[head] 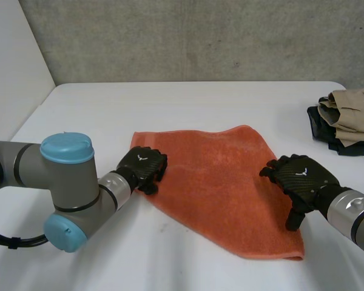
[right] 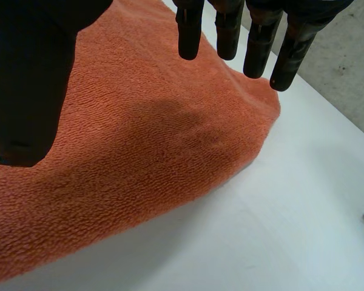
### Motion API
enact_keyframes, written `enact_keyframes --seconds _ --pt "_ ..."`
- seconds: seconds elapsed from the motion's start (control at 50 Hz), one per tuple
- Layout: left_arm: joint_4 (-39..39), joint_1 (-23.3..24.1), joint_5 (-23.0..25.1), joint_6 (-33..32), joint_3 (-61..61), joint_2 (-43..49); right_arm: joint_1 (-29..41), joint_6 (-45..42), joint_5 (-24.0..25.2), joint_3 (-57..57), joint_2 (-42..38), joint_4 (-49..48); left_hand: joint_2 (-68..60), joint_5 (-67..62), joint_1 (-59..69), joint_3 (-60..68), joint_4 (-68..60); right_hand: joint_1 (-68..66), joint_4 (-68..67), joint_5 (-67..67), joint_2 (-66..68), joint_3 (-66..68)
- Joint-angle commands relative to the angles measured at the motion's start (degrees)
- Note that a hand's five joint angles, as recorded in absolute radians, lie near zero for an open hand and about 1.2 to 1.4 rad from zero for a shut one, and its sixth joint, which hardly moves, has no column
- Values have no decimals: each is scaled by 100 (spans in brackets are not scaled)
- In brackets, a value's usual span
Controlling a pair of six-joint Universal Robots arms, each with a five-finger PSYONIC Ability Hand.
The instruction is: Fold the laundry.
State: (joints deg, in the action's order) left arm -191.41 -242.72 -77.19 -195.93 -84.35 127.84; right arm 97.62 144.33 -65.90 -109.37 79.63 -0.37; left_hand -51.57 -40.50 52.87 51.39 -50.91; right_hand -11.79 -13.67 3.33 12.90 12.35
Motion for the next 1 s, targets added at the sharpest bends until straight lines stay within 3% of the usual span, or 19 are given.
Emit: enact_keyframes --seconds 0.02,0.18,0.28,0.3,0.34,0.56,0.74,0.88,0.94,0.96,1.0 --pt "51 -12 -7 -489 138 39 3 -2 7 -58 8 -7 -2843 -2950 2713 2861 -2909 179 367 -333 -290 -235" --pt "252 58 -190 -569 156 -538 3 7 -28 56 263 64 -2843 -2950 2713 2861 -2909 179 367 -333 -290 -235" --pt "358 84 -156 -402 7 -1191 -41 7 -28 161 640 773 -2843 -2950 2713 2861 -2909 179 367 -333 -290 -235" --pt "376 93 -156 -358 -28 -1235 -59 -10 -19 153 676 941 -1680 -1786 1549 1697 -1746 179 367 -333 -290 -235" --pt "489 137 -156 -236 -255 -1331 -103 -28 -10 109 746 1231 2764 2658 -2894 -2747 2698 179 367 -333 -290 -235" --pt "385 559 -138 -253 -1311 -1376 -208 -713 130 -682 835 1338 2571 2465 -2702 -2554 2505 179 367 -333 -290 -235" --pt "-309 498 -156 -296 -1110 -832 -217 -793 60 -884 291 425 1747 1641 -1878 -1730 1682 -534 -345 379 423 478" --pt "-371 541 -174 -481 -785 -366 -191 -802 43 -884 -97 196 1278 1172 -1409 -1261 1212 -1477 -1289 1323 1367 1422" --pt "-371 550 -174 -586 -688 -269 -191 -802 43 -876 -211 73 439 332 -569 -421 373 -2517 -2328 2362 2406 2461" --pt "-371 550 -182 -647 -627 -208 -191 -802 34 -867 -229 38 -498 -604 367 515 -564 -3087 -2899 2933 2976 3031" --pt "-371 542 -191 -692 -574 -163 -226 -767 25 -849 -246 -85 -1762 -1868 1632 1779 -1828 -5790 -5602 5635 5679 5734"
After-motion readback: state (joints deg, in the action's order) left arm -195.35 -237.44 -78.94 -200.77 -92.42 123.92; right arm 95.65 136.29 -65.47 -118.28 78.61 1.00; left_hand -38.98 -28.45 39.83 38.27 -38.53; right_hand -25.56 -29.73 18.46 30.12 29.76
